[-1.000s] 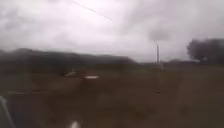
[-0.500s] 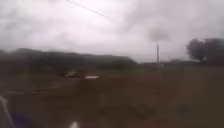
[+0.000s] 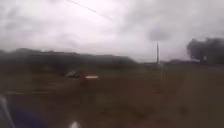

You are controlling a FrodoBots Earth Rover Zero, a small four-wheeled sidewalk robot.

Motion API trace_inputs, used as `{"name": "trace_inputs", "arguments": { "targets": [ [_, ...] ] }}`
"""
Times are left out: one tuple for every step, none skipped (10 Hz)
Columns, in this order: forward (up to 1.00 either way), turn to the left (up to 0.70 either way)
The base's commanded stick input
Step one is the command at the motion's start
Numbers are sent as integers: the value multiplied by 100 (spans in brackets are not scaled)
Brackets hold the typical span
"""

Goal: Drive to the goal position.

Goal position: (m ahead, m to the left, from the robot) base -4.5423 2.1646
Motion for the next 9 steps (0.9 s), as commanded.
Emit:
{"name": "trace_inputs", "arguments": {
  "targets": [
    [0, 8],
    [-48, 0],
    [-70, 0],
    [-70, 0],
    [-70, 0],
    [-70, 0],
    [-70, 0],
    [-70, 0],
    [-70, 0]
  ]
}}
